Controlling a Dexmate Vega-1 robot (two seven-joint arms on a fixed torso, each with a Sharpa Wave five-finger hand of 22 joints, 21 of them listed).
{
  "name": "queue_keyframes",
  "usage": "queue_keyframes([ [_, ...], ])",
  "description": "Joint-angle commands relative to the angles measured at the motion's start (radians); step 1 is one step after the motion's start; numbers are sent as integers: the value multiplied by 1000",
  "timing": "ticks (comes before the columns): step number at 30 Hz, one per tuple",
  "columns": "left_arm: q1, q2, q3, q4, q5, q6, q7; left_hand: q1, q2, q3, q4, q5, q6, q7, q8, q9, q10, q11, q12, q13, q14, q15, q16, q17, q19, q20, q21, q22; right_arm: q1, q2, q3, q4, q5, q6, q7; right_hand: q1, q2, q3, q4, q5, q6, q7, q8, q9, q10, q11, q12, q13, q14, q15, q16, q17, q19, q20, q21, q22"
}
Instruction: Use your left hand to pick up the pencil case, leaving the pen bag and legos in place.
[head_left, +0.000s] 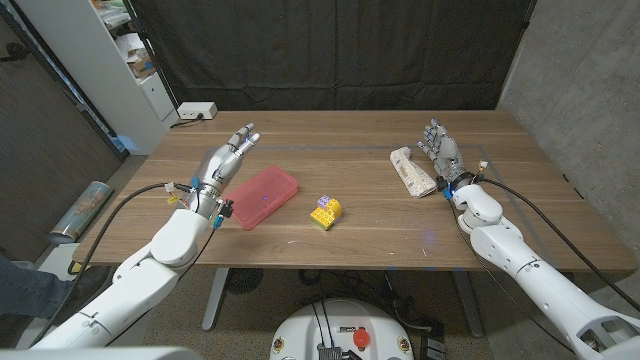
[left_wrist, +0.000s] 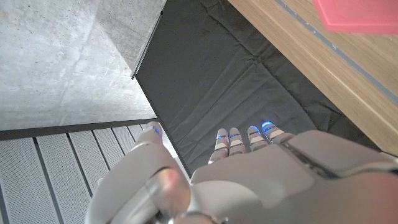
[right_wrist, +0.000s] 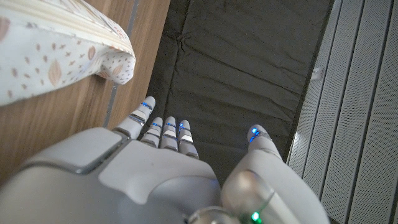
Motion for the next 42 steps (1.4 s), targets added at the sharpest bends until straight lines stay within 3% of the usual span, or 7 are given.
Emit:
queue_keyframes([
  [1, 57, -2, -49, -51, 74, 25, 41, 12, 0, 4, -9, -4, 7, 2, 5, 2, -1, -3, 7, -1, 3, 1, 3, 3, -1, 9, 6, 4, -15, -7, 6, -12, 0, 5, -5, 1, 11, -1, 0, 8, 8, 1, 2, 3, 1, 2, 1, 2, 12, 3, 6, -1, 6, 5, 7, 2],
  [20, 135, -9, -110, -155, 173, 121, 73, 22, 4, 6, -18, -6, 11, 0, 3, 3, 4, 11, 8, -1, 10, 4, 3, 3, 2, 13, 6, 4, -25, 3, 12, 0, 6, 30, 1, 1, 12, -3, -1, 9, 11, 1, 2, 3, -1, 2, 0, 2, 12, 5, 6, -2, 4, 6, 7, 2],
  [30, 159, -11, -126, -219, 285, 236, 105, 28, 5, 8, -23, -7, 7, -7, 1, 3, 3, 9, 7, -1, 12, 3, 3, 3, 4, 22, 6, 3, -19, 20, 11, 41, 18, 54, 23, 0, 13, -4, -1, 9, 13, 1, 3, 3, 2, 4, 1, 2, 19, 5, 8, -2, 7, 7, 8, 2],
  [42, 153, -19, -136, -211, 305, 253, 99, 38, 8, 11, -31, -8, 7, -9, 0, 3, 2, 8, 6, -1, 12, 4, 2, 3, 3, 23, 5, 3, -7, 25, 8, 58, 27, 49, 36, -2, 13, -6, -1, 8, 16, 1, 3, 3, 4, 5, 1, 3, 20, 6, 9, -3, 8, 7, 8, 2],
])
